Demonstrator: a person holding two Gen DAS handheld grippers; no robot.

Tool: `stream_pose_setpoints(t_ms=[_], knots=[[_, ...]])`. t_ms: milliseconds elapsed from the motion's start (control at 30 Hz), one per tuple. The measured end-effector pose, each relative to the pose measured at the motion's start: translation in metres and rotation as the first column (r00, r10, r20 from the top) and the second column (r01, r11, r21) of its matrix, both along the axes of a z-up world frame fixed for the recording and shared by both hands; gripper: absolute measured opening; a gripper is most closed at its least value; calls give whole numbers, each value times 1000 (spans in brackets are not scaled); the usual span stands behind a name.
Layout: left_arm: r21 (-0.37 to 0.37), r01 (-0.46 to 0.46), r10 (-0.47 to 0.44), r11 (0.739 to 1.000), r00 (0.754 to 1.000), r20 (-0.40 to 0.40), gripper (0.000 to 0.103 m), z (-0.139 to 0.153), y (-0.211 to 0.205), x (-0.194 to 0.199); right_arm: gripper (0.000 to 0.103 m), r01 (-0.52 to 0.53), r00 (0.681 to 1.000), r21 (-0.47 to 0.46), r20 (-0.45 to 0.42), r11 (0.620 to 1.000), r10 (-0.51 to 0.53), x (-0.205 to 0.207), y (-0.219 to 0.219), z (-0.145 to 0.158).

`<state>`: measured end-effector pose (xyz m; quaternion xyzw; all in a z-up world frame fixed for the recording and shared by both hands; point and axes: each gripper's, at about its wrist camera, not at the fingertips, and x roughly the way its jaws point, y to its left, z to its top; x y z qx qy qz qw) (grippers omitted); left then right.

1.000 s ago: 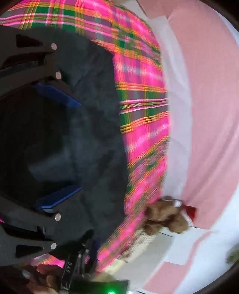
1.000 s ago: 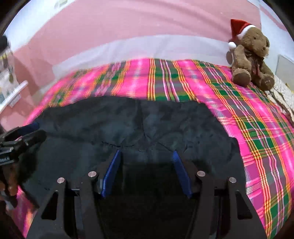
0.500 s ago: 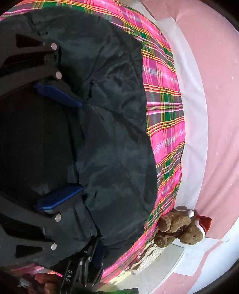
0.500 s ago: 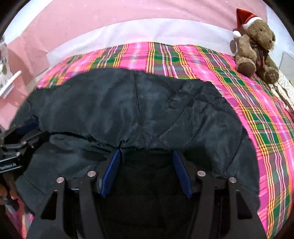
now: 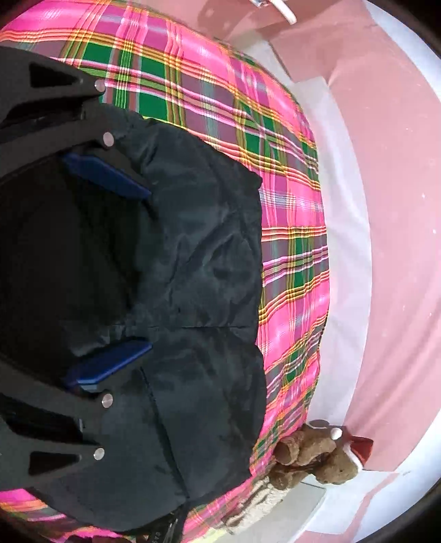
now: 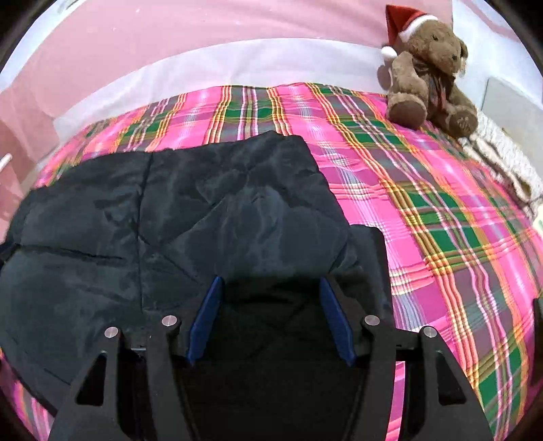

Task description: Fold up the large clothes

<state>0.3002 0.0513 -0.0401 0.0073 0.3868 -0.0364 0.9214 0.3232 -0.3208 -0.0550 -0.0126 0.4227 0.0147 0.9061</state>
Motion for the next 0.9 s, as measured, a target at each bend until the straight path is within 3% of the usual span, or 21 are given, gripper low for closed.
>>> stream_pose_setpoints(t_ms=[367, 533, 667, 800, 900], knots=[[-10, 6, -6, 1000, 1000, 11, 87, -5, 4, -4, 59, -10, 1000, -13, -5, 1000, 10, -2, -3, -2], [-8, 5, -4, 1000, 1000, 9, 87, -4, 4, -4, 59, -8, 1000, 38, 3, 999, 8, -5, -10, 2], [-23, 13, -13, 1000, 1000, 4, 87, 10, 9, -3, 59, 3, 999, 104, 51, 995, -9, -9, -21, 24], [17, -26, 25, 1000, 999, 32, 87, 21, 24, 16, 59, 26, 998, 112, 55, 993, -33, 10, -28, 37], [-10, -71, 71, 997, 997, -25, 87, 5, 43, 37, 59, 35, 999, 72, -6, 997, -35, 30, -28, 19]])
